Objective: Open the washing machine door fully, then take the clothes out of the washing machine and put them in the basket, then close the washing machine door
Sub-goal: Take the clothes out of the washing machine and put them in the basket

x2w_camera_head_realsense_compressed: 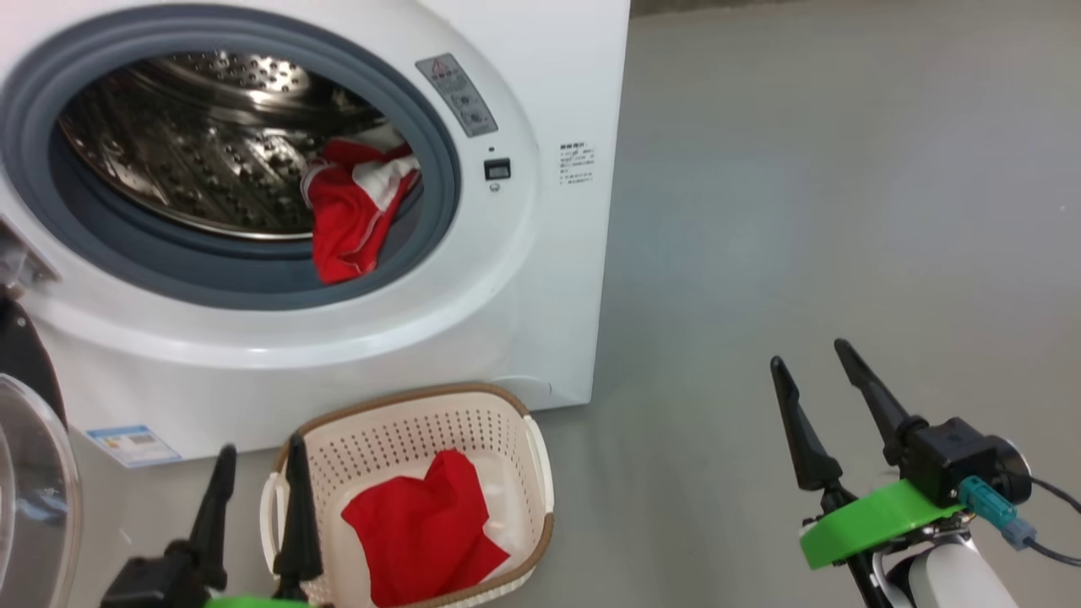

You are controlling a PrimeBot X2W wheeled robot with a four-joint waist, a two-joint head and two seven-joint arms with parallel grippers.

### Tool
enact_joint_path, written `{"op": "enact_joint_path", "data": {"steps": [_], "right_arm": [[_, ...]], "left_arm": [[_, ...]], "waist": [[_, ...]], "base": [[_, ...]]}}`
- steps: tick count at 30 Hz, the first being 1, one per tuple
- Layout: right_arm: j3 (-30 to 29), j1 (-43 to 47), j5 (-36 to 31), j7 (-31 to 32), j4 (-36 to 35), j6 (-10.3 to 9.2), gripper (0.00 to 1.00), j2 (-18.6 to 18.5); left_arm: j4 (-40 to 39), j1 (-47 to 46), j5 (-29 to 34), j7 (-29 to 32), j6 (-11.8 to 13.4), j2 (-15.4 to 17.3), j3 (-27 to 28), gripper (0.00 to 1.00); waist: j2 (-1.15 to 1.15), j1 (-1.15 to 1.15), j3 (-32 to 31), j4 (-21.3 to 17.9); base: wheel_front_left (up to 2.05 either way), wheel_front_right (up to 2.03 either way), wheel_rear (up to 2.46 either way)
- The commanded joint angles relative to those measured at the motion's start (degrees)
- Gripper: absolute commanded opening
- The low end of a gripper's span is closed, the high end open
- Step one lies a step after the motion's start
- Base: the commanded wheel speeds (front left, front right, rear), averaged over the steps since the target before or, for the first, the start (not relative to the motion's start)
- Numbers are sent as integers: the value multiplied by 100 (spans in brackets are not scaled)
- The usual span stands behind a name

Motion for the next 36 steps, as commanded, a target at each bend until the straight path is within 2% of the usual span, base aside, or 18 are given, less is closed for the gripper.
{"op": "enact_joint_path", "data": {"steps": [1, 13, 36], "right_arm": [[135, 14, 4, -72, -166, 35, 100, 6], [196, 298, 70, -76, -208, 35, 100, 6], [220, 265, 38, 5, -325, 35, 100, 6]], "left_arm": [[-171, 38, -22, 16, 44, 102, 227, 100], [-396, 510, -76, 148, 170, 143, 255, 100], [-402, 341, -269, 123, 218, 161, 277, 100]], "waist": [[0, 0, -175, -20], [0, 0, -503, -129], [0, 0, -214, -115]], "base": [[0, 0, 0], [0, 0, 0], [0, 0, 0]]}}
